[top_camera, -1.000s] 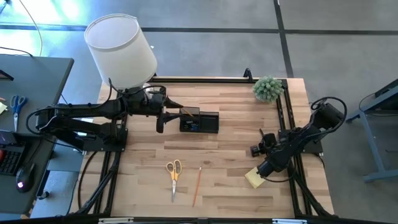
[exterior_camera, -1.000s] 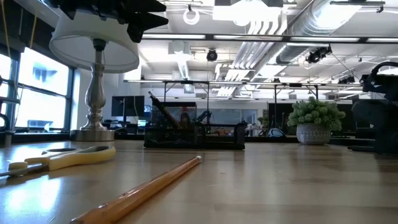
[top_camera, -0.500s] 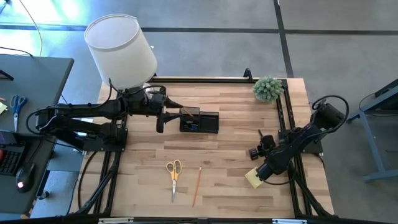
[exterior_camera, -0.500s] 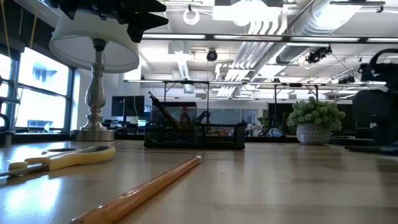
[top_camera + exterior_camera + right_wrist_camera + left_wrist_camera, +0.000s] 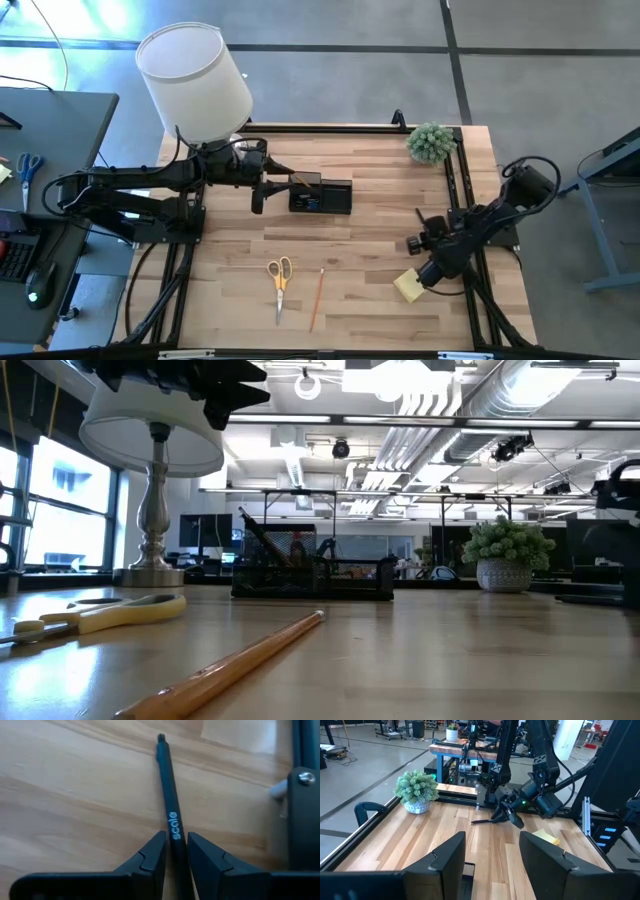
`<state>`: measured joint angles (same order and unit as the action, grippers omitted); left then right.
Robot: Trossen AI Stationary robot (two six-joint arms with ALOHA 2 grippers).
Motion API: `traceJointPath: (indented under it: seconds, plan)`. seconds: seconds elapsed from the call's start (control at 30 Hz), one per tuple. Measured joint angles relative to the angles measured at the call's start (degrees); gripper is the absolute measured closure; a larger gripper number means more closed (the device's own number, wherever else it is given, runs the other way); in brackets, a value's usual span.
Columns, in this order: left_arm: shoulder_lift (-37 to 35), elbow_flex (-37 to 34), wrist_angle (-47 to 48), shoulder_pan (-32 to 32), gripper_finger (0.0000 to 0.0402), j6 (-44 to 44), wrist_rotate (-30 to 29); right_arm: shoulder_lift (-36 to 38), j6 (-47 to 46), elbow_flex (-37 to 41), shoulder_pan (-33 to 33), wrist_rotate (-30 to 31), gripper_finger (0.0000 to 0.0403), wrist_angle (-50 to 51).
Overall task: Pick and place office supplies into organizer
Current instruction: Put the black pen into the desk organizer
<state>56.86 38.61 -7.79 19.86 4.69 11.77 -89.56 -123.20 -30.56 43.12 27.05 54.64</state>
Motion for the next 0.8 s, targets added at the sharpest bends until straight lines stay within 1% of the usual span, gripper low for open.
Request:
traceJointPath:
  seconds: [0.1,0.2,0.33,0.6,0.67,0.73,0.8]
  plan:
    - [0.0,0.0,0.0,0.0,0.0224,-0.09,0.0,0.01,-1.09,1.07,1.21,2.16,0.0325,-1.62]
    - [0.0,0.0,0.0,0.0,0.0224,-0.13,0.0,-0.2,-1.3,0.39,1.89,2.49,0.0325,-1.02]
    - [0.0,0.0,0.01,-0.02,0.0224,-0.13,-0.44,-0.2,-0.05,0.04,1.96,4.21,0.033,-2.63]
    - [0.0,0.0,0.02,0.0,0.0224,-0.13,-0.44,-0.13,3.57,-0.07,1.52,4.69,0.0385,-3.48]
    - [0.0,0.0,0.02,0.0,0.0224,-0.13,-0.44,-0.13,3.81,-0.07,1.52,5.02,0.0391,-3.54]
    - [0.0,0.0,0.02,0.0,0.0224,-0.13,-0.44,-0.16,4.48,-0.12,1.95,6.69,0.0391,-4.44]
    - [0.0,0.0,0.02,0.0,0.0224,-0.13,-0.44,-0.24,4.79,-0.94,2.73,10.04,0.0386,-5.49]
